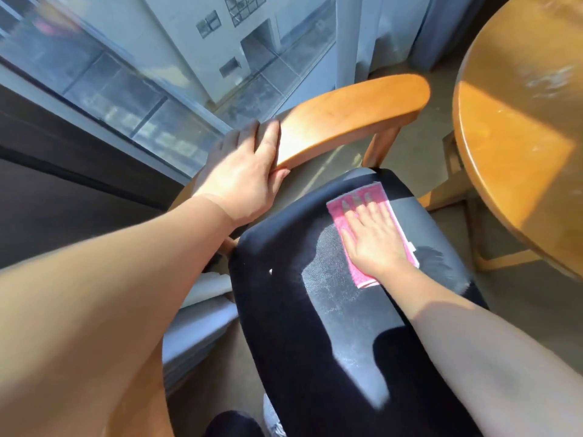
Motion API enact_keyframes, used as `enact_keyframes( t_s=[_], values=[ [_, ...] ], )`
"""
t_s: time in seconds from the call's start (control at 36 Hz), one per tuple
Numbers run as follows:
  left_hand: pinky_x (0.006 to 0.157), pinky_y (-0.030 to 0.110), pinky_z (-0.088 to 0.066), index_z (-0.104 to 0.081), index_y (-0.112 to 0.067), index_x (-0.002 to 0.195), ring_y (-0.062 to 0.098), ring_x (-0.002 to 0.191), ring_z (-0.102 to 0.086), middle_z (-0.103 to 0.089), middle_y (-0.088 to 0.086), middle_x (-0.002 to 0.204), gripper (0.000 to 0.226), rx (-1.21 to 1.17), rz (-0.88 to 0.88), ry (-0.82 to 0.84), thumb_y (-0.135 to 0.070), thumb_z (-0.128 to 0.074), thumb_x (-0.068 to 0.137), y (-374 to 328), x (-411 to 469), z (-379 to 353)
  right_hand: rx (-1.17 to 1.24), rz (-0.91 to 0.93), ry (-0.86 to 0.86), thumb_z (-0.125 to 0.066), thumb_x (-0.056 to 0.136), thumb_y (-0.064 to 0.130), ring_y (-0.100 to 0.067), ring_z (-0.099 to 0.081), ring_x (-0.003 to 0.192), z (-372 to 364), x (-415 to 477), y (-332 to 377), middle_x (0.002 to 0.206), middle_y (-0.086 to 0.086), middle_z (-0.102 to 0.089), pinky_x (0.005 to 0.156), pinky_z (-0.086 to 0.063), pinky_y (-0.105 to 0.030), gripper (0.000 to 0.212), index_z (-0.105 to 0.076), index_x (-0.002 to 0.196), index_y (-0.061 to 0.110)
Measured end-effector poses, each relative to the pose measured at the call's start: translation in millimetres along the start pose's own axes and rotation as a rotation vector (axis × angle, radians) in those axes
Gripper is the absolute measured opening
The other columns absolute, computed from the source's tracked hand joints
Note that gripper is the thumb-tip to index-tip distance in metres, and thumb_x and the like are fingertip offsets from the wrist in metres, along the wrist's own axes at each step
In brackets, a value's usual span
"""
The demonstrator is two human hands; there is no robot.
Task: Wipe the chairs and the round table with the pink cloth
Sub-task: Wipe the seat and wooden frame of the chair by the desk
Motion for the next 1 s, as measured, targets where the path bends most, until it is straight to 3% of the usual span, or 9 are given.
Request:
enact_keyframes(
  t_s=[0.08, 0.19, 0.36, 0.53, 0.67, 0.75, 1.0],
  values=[
    [0.089, 0.050, -0.044, -0.012, -0.028, 0.145, 0.046, 0.106, -0.049, -0.034, 0.024, 0.139, 0.067, -0.004, -0.005, -0.003, -0.054, -0.026, 0.086, -1.1, -1.7, 0.3, 0.042, -0.082, 0.018, -0.018, 0.098, 0.042, -0.026, -0.005, 0.150, -7.7, -38.5, -27.5, 0.162, -0.006, -0.015, 0.119, 0.010, -0.038, 0.062, -0.015, 0.155, 0.020],
    [0.087, 0.052, -0.045, -0.013, -0.039, 0.143, 0.048, 0.104, -0.050, -0.033, 0.027, 0.138, 0.059, -0.043, -0.021, -0.008, -0.053, -0.028, 0.087, -1.9, -1.8, -0.2, 0.047, -0.141, 0.007, -0.018, 0.095, 0.042, -0.030, -0.014, 0.149, -7.8, -70.3, -46.3, 0.159, -0.010, -0.024, 0.119, 0.006, -0.038, 0.063, -0.024, 0.153, 0.016],
    [0.084, 0.054, -0.045, -0.019, -0.043, 0.140, 0.048, 0.101, -0.048, -0.033, 0.027, 0.135, 0.053, -0.060, -0.058, -0.030, -0.048, -0.038, 0.090, -4.1, -0.8, 0.8, 0.036, -0.209, 0.009, -0.018, 0.098, 0.037, -0.028, 0.001, 0.150, -9.3, -39.7, -40.5, 0.163, -0.006, -0.006, 0.118, 0.011, -0.041, 0.062, -0.011, 0.155, 0.016],
    [0.086, 0.052, -0.044, -0.021, -0.042, 0.141, 0.047, 0.105, -0.046, -0.034, 0.027, 0.136, 0.054, -0.034, -0.046, -0.044, -0.047, -0.039, 0.091, -4.0, -1.7, 3.3, 0.011, -0.167, -0.018, -0.023, 0.099, 0.037, -0.032, -0.012, 0.148, 10.1, 28.3, -18.4, 0.163, -0.006, -0.012, 0.120, 0.000, -0.048, 0.061, -0.014, 0.155, 0.015],
    [0.087, 0.052, -0.045, -0.022, -0.043, 0.141, 0.047, 0.105, -0.046, -0.036, 0.026, 0.135, 0.053, -0.048, -0.060, -0.055, -0.048, -0.040, 0.091, -4.4, -2.3, 5.0, -0.057, -0.115, -0.043, -0.025, 0.094, 0.039, -0.034, -0.025, 0.142, 20.4, 56.0, -12.2, 0.153, -0.011, -0.036, 0.119, -0.005, -0.052, 0.060, -0.037, 0.147, 0.013],
    [0.089, 0.051, -0.044, -0.024, -0.042, 0.141, 0.047, 0.105, -0.046, -0.038, 0.027, 0.134, 0.053, -0.031, -0.061, -0.064, -0.048, -0.041, 0.091, -4.8, -2.8, 7.2, -0.042, -0.070, -0.105, -0.032, 0.094, 0.038, -0.034, -0.031, 0.139, 25.0, 49.7, -13.5, 0.147, -0.013, -0.043, 0.119, -0.011, -0.051, 0.058, -0.042, 0.144, 0.011],
    [0.091, 0.051, -0.042, -0.025, -0.041, 0.141, 0.049, 0.108, -0.045, -0.037, 0.028, 0.136, 0.052, -0.024, -0.068, -0.069, -0.048, -0.039, 0.092, -6.7, -3.4, 8.6, 0.019, -0.247, -0.090, -0.023, 0.097, 0.043, -0.040, -0.031, 0.136, 15.9, 5.3, -56.9, 0.146, -0.021, -0.041, 0.117, -0.019, -0.048, 0.065, -0.027, 0.151, 0.007]
  ],
)
Point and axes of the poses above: each hand's wrist, its own x-axis towards the middle knuckle, its own z-axis out of the back of the hand, y = z × x, the point moved 8 cm from there along x, towards the middle knuckle
